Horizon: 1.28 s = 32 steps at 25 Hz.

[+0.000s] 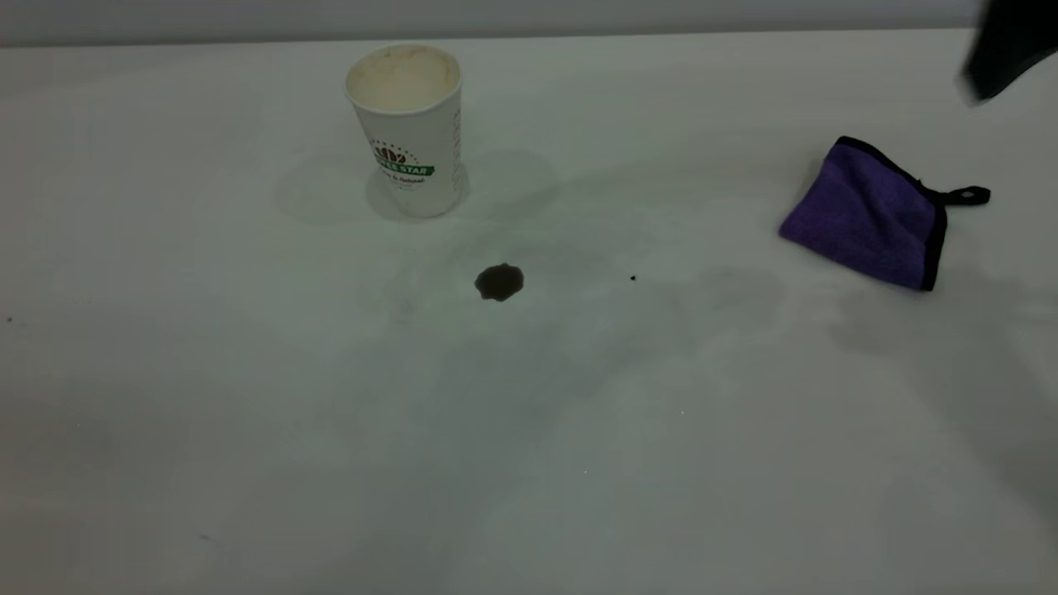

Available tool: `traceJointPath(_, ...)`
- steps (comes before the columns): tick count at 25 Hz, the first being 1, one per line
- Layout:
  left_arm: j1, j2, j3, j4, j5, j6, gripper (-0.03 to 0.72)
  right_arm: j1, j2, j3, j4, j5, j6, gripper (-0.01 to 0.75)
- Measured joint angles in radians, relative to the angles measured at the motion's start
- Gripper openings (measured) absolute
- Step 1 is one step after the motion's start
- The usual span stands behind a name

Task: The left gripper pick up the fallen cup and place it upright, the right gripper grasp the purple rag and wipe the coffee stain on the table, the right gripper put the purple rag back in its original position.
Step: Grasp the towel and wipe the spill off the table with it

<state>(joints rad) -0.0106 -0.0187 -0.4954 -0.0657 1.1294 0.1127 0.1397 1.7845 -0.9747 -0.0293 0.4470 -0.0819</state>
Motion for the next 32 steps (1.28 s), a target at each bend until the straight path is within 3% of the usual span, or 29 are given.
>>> traceJointPath(13, 0.000, 0.000, 0.000, 0.000, 0.000, -0.003, 0.549, 0.010, 0.511, -0.410, 0.060, 0.093, -0.047, 0.730)
traceJointPath(19, 0.000, 0.000, 0.000, 0.000, 0.000, -0.003, 0.549, 0.003, 0.629, -0.524, 0.062, 0.096, -0.066, 0.730)
traceJointPath(26, 0.000, 0.000, 0.000, 0.000, 0.000, -0.003, 0.549, -0.057, 0.709, -0.594, 0.058, 0.095, -0.078, 0.719)
traceJointPath(30, 0.000, 0.000, 0.000, 0.000, 0.000, -0.003, 0.549, -0.059, 0.726, -0.604, 0.019, 0.095, -0.078, 0.652)
traceJointPath(32, 0.000, 0.000, 0.000, 0.000, 0.000, -0.003, 0.549, -0.059, 0.733, -0.607, 0.013, 0.095, -0.078, 0.565)
